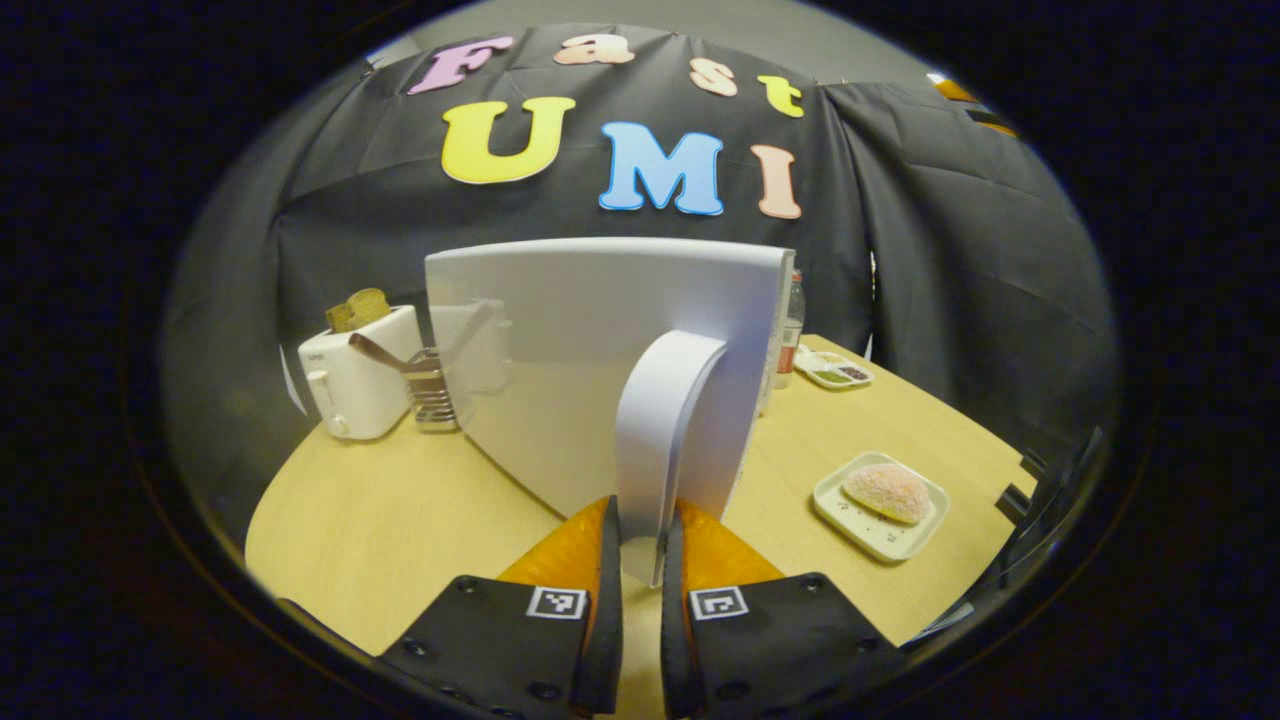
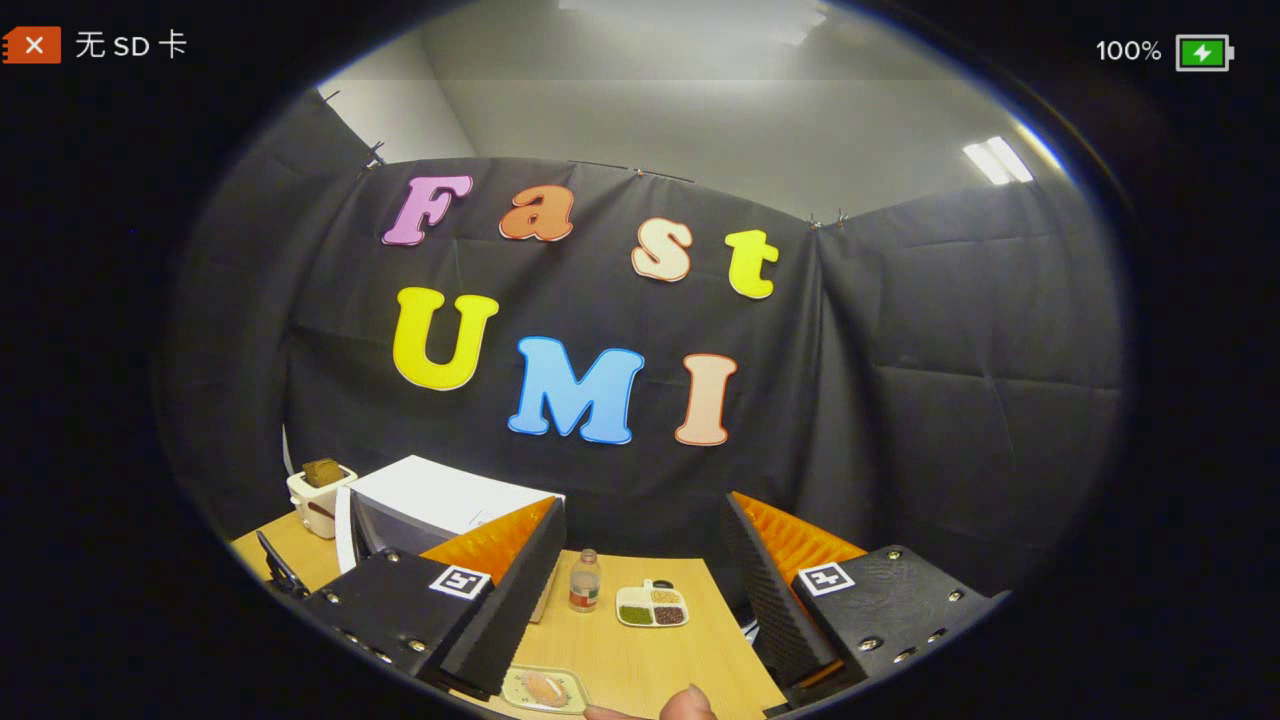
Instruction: Open the microwave oven with the left hand, put the food in, and close the microwave oven.
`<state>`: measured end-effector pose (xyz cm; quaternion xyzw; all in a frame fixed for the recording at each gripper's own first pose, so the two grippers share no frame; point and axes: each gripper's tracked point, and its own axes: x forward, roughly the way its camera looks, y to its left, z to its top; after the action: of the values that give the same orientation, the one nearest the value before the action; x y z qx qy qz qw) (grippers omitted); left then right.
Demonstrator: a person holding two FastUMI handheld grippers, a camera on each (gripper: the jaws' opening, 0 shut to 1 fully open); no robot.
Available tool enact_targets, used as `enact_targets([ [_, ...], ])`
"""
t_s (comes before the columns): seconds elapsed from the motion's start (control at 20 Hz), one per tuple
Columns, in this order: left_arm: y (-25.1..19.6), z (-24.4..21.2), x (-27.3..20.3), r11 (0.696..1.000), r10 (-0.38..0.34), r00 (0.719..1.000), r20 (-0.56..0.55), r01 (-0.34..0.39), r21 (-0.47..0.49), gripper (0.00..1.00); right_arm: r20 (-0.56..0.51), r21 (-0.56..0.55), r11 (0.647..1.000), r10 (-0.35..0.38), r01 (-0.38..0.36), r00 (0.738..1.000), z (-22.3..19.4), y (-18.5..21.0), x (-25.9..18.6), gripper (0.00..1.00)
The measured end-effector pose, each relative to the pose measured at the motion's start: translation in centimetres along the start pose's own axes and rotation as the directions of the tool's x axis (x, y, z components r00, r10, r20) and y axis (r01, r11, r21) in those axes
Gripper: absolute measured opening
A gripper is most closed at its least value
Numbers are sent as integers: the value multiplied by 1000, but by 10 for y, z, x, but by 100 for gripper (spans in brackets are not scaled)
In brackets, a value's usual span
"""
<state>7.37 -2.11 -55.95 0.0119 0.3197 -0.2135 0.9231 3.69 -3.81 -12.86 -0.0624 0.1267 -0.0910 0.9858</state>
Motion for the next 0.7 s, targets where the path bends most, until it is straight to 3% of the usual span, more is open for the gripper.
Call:
enact_targets([
  [0.05,11,-4,-8,1000,8,1000,-4,-8,-5,27,-25,2,1000,30,-30,999,-12,9,3,96],
  [0.2,45,-17,-30,998,51,998,-20,-52,-47,27,-90,9,996,84,-83,992,-44,25,10,96],
  [0.25,58,-21,-34,994,69,997,-32,-71,-81,26,-116,17,995,97,-96,989,-57,29,13,96],
  [0.45,102,-33,-56,967,142,989,-43,-148,-208,37,-196,42,991,137,-131,971,-97,46,19,96],
  [0.7,141,-40,-84,948,215,976,-44,-219,-230,33,-303,92,979,199,-179,932,-150,64,27,96],
])
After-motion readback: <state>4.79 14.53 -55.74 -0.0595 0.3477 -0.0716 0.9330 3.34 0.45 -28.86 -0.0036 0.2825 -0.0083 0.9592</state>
